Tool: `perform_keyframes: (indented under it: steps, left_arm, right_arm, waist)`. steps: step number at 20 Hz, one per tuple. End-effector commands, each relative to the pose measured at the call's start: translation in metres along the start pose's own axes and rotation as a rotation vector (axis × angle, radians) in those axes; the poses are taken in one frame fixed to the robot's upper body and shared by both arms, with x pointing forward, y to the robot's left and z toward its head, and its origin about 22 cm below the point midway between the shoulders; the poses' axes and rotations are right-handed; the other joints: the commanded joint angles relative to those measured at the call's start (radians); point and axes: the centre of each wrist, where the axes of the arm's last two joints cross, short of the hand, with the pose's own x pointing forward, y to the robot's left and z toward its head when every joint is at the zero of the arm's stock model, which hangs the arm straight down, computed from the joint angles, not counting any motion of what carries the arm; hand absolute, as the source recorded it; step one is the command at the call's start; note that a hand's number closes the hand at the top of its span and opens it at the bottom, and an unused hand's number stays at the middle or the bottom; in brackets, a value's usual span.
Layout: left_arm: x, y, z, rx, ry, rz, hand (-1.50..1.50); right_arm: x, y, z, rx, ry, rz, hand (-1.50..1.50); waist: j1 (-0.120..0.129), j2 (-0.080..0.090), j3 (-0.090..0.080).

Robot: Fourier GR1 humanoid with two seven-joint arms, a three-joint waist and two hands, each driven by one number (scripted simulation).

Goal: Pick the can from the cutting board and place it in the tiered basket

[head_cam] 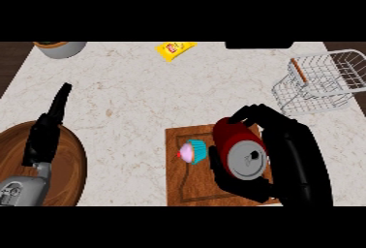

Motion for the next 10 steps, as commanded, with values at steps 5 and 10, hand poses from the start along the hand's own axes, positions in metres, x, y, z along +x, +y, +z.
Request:
perform_keyframes:
  steps: [5,10]
  left_arm:
    - [0.01,0.015,-0.006,-0.014,0.009,-0.015,0.0]
    - [0.027,-0.003,-0.01,-0.038,0.014,0.006,0.0]
  right_arm:
    - [0.0,-0.077,-0.021,-0.144,0.014,0.191,1.5]
    - [-0.005,-0.104,-0.053,-0.057,0.004,0.096,1.5]
  waist:
    - [0.005,0.001,0.0]
    - [0.008,0.002,0.001]
